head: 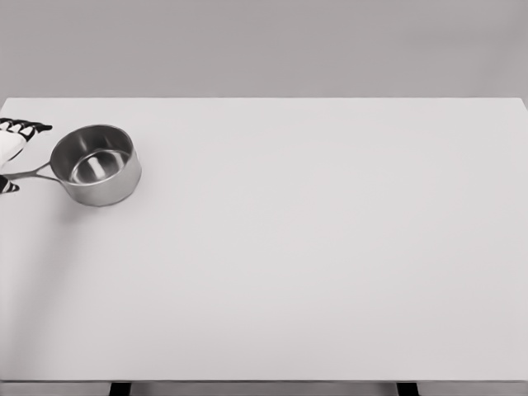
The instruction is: Rotate pot handle
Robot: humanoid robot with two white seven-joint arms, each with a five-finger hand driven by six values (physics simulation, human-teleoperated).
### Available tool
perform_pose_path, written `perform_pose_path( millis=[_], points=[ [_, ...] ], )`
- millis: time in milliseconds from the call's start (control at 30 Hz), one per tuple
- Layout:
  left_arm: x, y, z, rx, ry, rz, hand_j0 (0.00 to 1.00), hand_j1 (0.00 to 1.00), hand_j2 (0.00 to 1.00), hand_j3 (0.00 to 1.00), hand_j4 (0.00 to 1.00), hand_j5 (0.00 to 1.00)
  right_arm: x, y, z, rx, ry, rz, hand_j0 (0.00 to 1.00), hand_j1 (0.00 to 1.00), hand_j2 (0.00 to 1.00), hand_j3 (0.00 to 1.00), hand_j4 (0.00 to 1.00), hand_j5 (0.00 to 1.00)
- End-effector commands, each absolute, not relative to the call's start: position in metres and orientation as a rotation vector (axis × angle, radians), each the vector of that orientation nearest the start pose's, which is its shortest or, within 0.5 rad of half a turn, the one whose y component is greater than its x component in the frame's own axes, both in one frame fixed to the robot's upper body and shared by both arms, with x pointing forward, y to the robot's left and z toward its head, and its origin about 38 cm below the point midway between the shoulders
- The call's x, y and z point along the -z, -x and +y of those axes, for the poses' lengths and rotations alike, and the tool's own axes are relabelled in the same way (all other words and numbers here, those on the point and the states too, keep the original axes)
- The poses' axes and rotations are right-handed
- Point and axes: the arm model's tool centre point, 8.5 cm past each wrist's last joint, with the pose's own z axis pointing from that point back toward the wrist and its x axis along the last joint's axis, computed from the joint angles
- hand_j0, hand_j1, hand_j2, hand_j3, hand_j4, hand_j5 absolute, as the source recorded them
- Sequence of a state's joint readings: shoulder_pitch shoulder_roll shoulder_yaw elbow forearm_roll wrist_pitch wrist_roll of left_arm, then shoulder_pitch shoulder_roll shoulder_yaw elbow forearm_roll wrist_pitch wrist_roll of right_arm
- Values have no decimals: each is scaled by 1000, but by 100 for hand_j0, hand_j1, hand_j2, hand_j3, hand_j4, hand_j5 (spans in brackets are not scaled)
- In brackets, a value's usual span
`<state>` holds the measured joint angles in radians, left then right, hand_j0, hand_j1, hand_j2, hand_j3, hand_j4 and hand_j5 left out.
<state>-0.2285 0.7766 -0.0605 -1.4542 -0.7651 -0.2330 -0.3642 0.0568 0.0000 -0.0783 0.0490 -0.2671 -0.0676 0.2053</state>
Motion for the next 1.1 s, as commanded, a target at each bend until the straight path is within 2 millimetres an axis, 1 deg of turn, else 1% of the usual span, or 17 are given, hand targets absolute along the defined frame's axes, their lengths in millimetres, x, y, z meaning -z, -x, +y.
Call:
perform_pose_path(
  millis=[0, 233, 433, 633, 733, 1067],
  points=[
    [-187, -410, 446, 1528, -980, -1079, 100, 100, 100, 100, 100, 100, 259, 42, -256, 346, -91, -12, 100, 100, 100, 100, 100, 100],
    [-187, -416, 447, 1511, -982, -1080, 100, 100, 100, 100, 100, 100, 259, 42, -256, 346, -90, -12, 100, 100, 100, 100, 100, 100],
    [-184, -430, 448, 1495, -967, -1071, 100, 100, 100, 100, 100, 100, 259, 42, -256, 346, -91, -12, 100, 100, 100, 100, 100, 100],
    [-186, -432, 452, 1480, -971, -1068, 100, 100, 100, 100, 100, 100, 259, 42, -256, 346, -91, -12, 100, 100, 100, 100, 100, 100],
    [-182, -435, 460, 1455, -964, -1049, 100, 100, 100, 100, 100, 100, 259, 42, -256, 346, -91, -12, 100, 100, 100, 100, 100, 100],
    [-187, -440, 463, 1439, -974, -1051, 100, 100, 100, 100, 100, 100, 259, 42, -256, 346, -91, -12, 100, 100, 100, 100, 100, 100]
  ],
)
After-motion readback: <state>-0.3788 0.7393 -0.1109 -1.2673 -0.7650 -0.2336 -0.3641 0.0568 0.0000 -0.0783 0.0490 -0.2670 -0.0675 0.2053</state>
